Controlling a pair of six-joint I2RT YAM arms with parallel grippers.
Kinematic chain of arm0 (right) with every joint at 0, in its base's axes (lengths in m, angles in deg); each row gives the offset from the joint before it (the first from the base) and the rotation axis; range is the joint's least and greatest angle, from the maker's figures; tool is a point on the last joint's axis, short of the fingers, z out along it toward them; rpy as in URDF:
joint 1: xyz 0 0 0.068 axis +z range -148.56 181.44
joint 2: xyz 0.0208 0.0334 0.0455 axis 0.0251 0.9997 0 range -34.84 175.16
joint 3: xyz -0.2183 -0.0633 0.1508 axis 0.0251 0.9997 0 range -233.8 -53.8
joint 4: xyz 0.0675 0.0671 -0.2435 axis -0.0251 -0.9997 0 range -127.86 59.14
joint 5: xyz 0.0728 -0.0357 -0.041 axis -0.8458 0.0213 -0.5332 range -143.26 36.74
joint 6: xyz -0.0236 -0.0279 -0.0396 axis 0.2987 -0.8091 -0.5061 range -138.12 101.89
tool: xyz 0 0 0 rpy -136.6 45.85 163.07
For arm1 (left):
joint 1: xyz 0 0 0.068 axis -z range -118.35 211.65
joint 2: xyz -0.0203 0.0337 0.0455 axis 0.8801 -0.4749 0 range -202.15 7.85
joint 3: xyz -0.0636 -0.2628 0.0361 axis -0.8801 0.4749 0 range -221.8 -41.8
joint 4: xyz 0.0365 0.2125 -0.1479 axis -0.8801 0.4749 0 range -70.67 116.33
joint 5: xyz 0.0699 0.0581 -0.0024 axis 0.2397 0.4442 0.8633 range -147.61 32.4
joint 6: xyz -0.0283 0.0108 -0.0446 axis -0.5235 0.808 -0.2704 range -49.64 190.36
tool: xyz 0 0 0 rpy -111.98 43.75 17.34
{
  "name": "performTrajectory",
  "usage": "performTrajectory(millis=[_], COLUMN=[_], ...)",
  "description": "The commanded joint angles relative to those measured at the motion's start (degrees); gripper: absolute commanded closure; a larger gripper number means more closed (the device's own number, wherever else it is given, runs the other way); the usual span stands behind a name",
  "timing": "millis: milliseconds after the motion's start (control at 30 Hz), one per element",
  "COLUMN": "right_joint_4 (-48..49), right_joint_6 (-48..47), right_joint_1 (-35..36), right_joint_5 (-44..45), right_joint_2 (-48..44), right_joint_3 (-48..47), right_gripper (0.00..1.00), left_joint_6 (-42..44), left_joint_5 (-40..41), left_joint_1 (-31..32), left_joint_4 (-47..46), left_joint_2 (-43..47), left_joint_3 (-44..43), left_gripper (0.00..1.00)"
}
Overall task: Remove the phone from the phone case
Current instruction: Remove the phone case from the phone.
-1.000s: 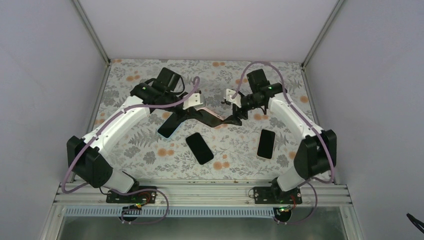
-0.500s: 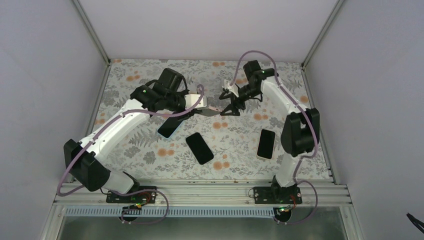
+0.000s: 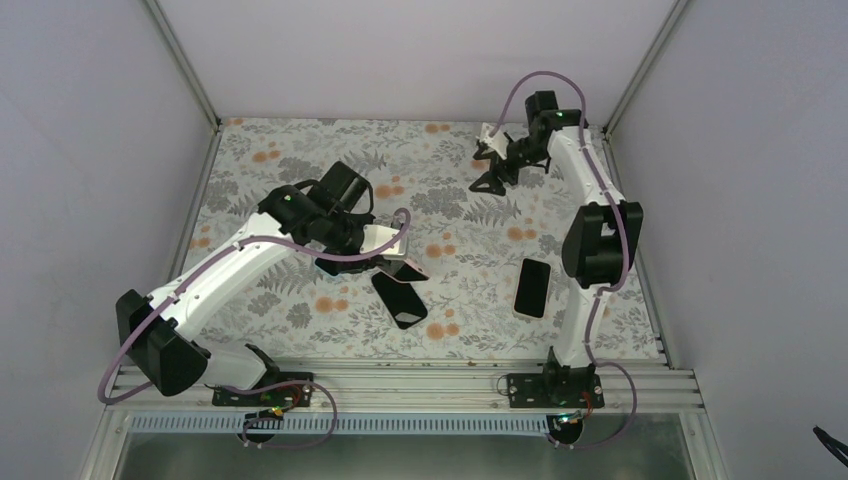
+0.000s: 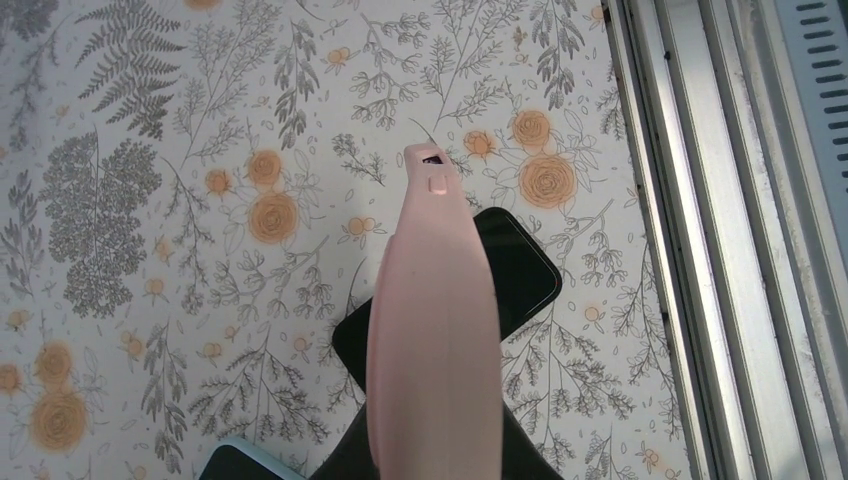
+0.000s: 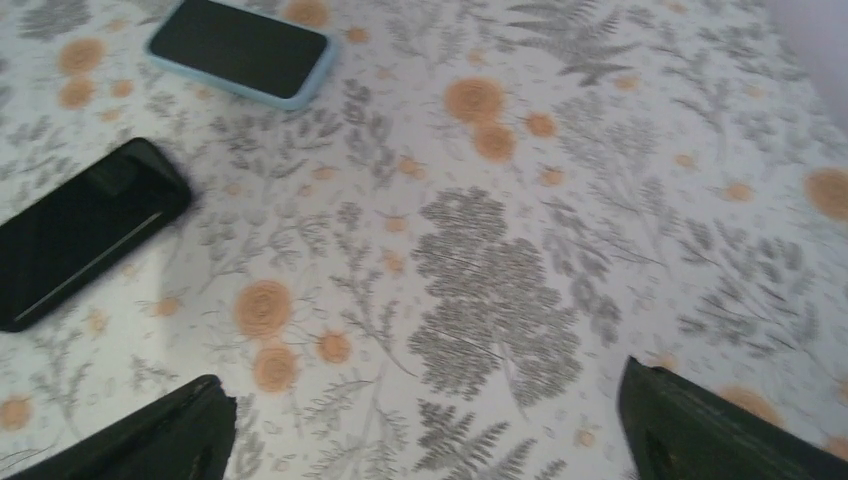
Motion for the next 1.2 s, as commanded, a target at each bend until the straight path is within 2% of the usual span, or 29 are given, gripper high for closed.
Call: performTrajectory(millis=[0,100,167,233,367,500,533,700,833,1167], right_joint_4=[-7.7,-0.1,9.7,14.9,17.6,20.6,21.8,25.4,26.6,26.9], right_joint_6=[-5.5,-6.7,-2.2,0.5,3.9,6.4,7.6,10.0,10.7,11.5], right_joint_1=[3.5,7.7,11.4,13.8,14.0,14.5,14.8,14.9,14.9,15.1], right_joint_5=[-4.3,-3.5,0.2,2.0,0.6,0.9,1.5,1.1,0.7,-0.1], right_joint_2=[-6.6,-18.0,-26.7,-32.3,-34.7,-35.0,-34.9,-34.7,-34.6,-34.5], right_joint_3=[7.1,24.0,35.2,42.2,44.8,46.6,47.1,47.4,46.8,46.3], right_gripper=[0.0,0.0,0.0,0.0,0.02,0.09,0.13,0.19,0.27,0.29], left_joint_6=[0.6,0.4,0.3,0.0,0.0,-0.4,-0.5,-1.1,-0.9,-1.1], left_joint_5=[-1.3,-2.0,-2.6,-2.9,-4.1,-5.0,-5.1,-5.2,-5.2,-5.6], left_joint_1=[-0.2,-0.5,-0.6,-0.9,-1.2,-1.2,-1.2,-1.2,-1.2,-1.2], left_joint_4=[-4.3,-6.4,-7.5,-8.2,-8.4,-7.8,-7.9,-8.0,-7.7,-7.7], left_joint_2=[1.2,0.7,0.0,-0.9,-2.5,-3.9,-3.9,-4.2,-4.5,-4.8], left_joint_3=[-1.3,-1.5,-2.3,-3.5,-5.2,-6.8,-7.1,-7.6,-7.8,-8.4], left_gripper=[0.98,0.98,0.98,0.98,0.98,0.98,0.98,0.98,0.98,0.98])
